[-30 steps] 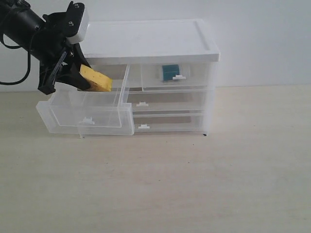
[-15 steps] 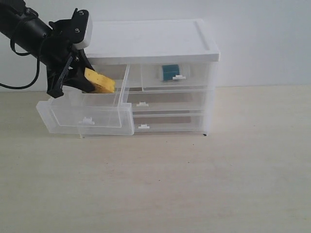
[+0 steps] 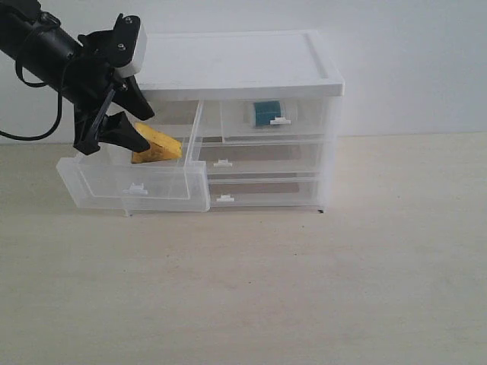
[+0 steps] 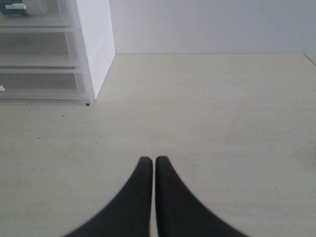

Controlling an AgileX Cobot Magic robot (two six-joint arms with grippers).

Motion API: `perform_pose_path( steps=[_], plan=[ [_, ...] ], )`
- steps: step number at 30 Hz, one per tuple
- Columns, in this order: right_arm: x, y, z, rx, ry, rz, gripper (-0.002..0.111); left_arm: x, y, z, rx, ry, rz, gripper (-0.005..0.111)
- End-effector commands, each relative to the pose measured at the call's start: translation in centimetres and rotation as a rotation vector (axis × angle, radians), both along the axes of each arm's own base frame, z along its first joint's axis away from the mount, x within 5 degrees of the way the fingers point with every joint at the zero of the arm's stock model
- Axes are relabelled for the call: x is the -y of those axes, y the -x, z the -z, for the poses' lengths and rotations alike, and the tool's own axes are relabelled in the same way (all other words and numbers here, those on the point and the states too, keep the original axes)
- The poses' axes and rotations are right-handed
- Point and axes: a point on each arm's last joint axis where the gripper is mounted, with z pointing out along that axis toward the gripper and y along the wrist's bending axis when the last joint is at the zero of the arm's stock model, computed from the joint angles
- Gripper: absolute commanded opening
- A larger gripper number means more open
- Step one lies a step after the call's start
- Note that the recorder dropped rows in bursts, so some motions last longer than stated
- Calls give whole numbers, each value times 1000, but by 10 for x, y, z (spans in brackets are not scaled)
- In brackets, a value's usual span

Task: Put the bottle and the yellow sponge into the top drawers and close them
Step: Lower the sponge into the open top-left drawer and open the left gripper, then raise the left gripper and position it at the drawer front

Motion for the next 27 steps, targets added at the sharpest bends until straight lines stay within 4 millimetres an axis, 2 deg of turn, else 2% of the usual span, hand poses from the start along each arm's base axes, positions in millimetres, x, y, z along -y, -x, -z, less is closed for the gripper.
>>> perform_pose_path(
  steps=[1, 9, 14, 15, 18, 22, 27],
  plan=[
    [0, 0, 1, 7, 6, 3, 0, -3, -5, -20, 125, 36, -73, 57],
    [0, 0, 1, 7, 6, 3, 0, -5, 12, -54, 180, 62, -86, 57],
    [0, 0, 1, 7, 6, 3, 0, -7, 28, -71, 141, 79, -88, 57],
    [0, 0, 1, 7, 6, 3, 0, -8, 37, -75, 96, 70, -77, 57],
    [0, 0, 1, 7, 6, 3, 0, -9, 52, -75, -21, 34, -18, 57],
    [0, 0, 1, 7, 6, 3, 0, -9, 56, -72, -58, 37, -61, 57],
    [0, 0, 1, 7, 6, 3, 0, -13, 62, -47, -136, -17, -62, 57]
  ],
)
